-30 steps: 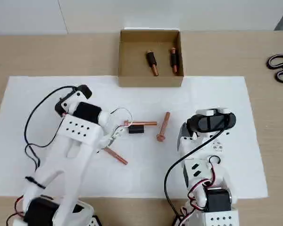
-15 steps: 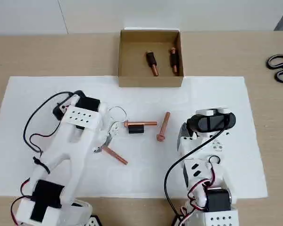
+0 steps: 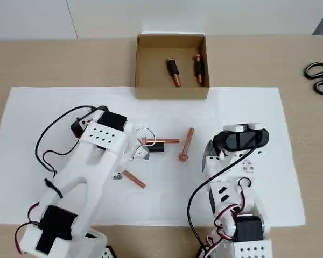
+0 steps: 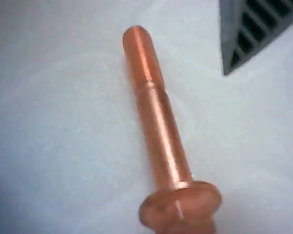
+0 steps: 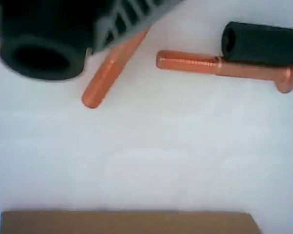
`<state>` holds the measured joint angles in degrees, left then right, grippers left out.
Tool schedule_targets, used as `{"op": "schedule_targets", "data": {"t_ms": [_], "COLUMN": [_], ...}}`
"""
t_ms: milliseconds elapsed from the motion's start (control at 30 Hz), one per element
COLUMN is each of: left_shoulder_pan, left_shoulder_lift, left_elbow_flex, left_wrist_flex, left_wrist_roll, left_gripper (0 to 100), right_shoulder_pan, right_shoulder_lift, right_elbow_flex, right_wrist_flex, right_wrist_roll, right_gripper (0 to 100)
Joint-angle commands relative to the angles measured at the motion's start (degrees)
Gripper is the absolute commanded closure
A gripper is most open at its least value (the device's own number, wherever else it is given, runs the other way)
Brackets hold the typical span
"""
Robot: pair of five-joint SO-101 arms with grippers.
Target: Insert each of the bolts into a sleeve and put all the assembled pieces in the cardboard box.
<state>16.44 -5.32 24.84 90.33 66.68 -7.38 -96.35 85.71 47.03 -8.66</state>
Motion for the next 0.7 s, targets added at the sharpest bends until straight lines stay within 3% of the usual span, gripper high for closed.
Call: {"op": "schedule_targets", "data": {"t_ms": [0,333,667], "left_shoulder_pan": [0.1,-5.5,-5.1], "left_shoulder_lift": [-0.4,-0.3,-0.3], "left_elbow_flex": [-1.9,3.7,6.5], "left_wrist_flex": [-0.5,-7.1,-8.6], "left_wrist_roll": [0.4,1.9,2.0], "left_gripper": [69,69,69], "right_shoulder_pan": [2.2,3.0,3.0], "right_shoulder_lift": [-0.8,-0.8,-0.8], "right_elbow_flex": [-0.3,-0.3,-0.4], "right_wrist_flex": [-0.8,-0.8,-0.8], "right_wrist_roll": [0.0,0.0,0.0], "right_gripper": [99.5,99.5,99.5]}}
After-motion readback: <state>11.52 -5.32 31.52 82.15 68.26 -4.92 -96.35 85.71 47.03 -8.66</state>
